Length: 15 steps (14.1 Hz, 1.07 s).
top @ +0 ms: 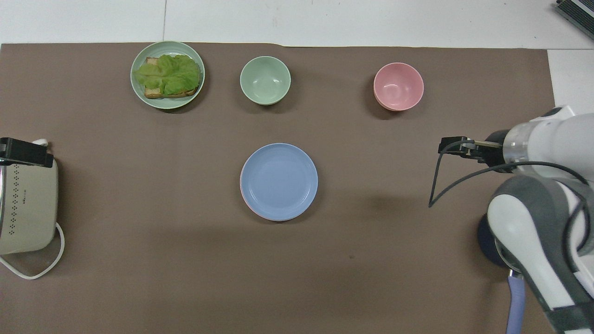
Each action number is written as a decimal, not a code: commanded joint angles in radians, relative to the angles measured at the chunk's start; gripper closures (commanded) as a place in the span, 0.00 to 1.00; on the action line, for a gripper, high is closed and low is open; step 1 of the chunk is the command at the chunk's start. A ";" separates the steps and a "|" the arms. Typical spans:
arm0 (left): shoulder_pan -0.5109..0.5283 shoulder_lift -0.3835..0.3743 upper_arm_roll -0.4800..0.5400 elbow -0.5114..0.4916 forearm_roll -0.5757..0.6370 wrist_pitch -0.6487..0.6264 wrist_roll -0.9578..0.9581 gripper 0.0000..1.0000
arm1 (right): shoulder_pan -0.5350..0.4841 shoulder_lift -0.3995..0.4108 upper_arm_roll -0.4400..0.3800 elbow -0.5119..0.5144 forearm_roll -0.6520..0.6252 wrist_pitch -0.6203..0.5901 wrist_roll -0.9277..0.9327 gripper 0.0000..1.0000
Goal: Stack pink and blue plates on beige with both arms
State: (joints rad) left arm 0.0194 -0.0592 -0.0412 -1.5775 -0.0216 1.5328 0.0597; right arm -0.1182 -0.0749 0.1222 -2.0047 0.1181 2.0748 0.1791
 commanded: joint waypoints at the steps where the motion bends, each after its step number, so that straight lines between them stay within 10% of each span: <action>1: 0.016 -0.004 -0.011 0.005 0.009 -0.017 0.003 0.00 | -0.052 -0.007 0.016 0.156 -0.075 -0.215 -0.013 0.00; 9: 0.016 -0.004 -0.011 0.005 0.009 -0.017 0.002 0.00 | -0.060 0.069 0.019 0.455 -0.121 -0.521 -0.004 0.00; 15: 0.016 -0.004 -0.011 0.005 0.009 -0.017 0.002 0.00 | 0.000 0.067 0.028 0.446 -0.179 -0.516 -0.003 0.00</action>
State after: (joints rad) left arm 0.0194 -0.0592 -0.0412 -1.5775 -0.0216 1.5327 0.0597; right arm -0.1196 -0.0209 0.1461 -1.5831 -0.0388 1.5712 0.1737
